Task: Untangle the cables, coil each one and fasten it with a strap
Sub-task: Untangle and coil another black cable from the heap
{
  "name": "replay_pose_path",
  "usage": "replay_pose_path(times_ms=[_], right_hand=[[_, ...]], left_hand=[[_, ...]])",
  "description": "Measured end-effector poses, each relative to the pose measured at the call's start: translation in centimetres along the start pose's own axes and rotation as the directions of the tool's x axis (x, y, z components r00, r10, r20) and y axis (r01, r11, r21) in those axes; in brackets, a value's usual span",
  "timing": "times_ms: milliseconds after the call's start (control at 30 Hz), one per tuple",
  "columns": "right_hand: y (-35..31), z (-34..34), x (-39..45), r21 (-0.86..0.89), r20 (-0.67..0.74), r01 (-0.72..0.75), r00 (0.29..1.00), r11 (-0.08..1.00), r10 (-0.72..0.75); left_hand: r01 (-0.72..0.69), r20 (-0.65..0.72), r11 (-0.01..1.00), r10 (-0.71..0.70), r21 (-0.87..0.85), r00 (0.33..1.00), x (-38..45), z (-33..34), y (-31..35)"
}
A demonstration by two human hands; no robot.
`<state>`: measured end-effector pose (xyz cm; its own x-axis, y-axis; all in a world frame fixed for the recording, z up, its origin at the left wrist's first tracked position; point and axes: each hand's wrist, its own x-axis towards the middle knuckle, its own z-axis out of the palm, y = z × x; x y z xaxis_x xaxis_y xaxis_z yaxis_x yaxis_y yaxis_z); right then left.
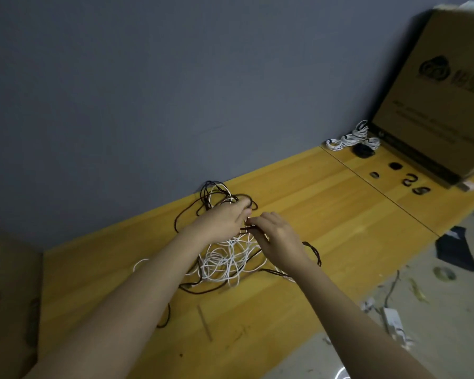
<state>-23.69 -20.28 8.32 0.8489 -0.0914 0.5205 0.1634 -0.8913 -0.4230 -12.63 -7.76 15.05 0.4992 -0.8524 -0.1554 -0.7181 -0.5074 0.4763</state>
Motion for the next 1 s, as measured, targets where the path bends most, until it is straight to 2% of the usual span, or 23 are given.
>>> replay_pose_path(times_ms=[100, 200, 267, 333, 467, 567, 667, 767, 867, 1000], right_hand=[[0.9, -0.2, -0.7, 0.058, -0.112, -0.142, 0.983, 0.988, 0.147], [0.4, -0.8, -0.3, -0.018, -0.236, -0.305, 0.927, 0.952, 0.292], [-0.6, -1.5, 0.7, 0.003, -0.270, -0.505, 0.831, 0.863, 0.487], [-1.5, -2.4, 2.0, 0.104, -0.239, -0.632, 0.733, 0.768, 0.636], [-2.2, -4.3, 5.4, 0.460, -0.086, -0.610, 0.693, 0.646, 0.716], [-2.2, -6.3, 8.3, 0.606, -0.099, -0.547, 0.669, 0.578, 0.736], [-1.6, -9.8, 11.6, 0.607, -0.145, -0.514, 0.678, 0.606, 0.721], [-1.7, -14.2, 15.8, 0.592, -0.230, -0.442, 0.708, 0.674, 0.667], [-2.3, -17.0, 18.8, 0.602, -0.279, -0.387, 0.717, 0.698, 0.639], [-0.6, -15.6, 16.6, 0.501, -0.255, -0.498, 0.696, 0.708, 0.671]], left_hand=[[0.040, 0.057, 0.999, -0.039, -0.023, 0.998, -0.8, 0.2, 0.1], [0.020, 0.101, 1.000, -0.019, -0.012, 0.995, -1.2, -0.1, 0.3], [0.014, 0.067, 0.999, -0.012, -0.032, 0.998, -1.3, -0.5, 0.4], [0.031, -0.025, 0.987, -0.035, -0.158, 0.999, -1.3, -1.0, 0.4], [-0.019, -0.197, 0.959, -0.038, -0.281, 0.980, -0.7, -2.9, 0.8], [-0.053, -0.341, 0.944, -0.065, -0.325, 0.938, 0.0, -6.2, 1.7], [-0.132, -0.506, 0.890, -0.122, -0.436, 0.854, 0.3, -11.0, 3.1], [-0.208, -0.635, 0.862, -0.158, -0.462, 0.756, 0.7, -16.5, 5.3], [-0.311, -0.720, 0.771, -0.258, -0.555, 0.644, 1.6, -20.9, 7.0], [-0.339, -0.763, 0.758, -0.306, -0.558, 0.570, 2.1, -23.1, 7.7]])
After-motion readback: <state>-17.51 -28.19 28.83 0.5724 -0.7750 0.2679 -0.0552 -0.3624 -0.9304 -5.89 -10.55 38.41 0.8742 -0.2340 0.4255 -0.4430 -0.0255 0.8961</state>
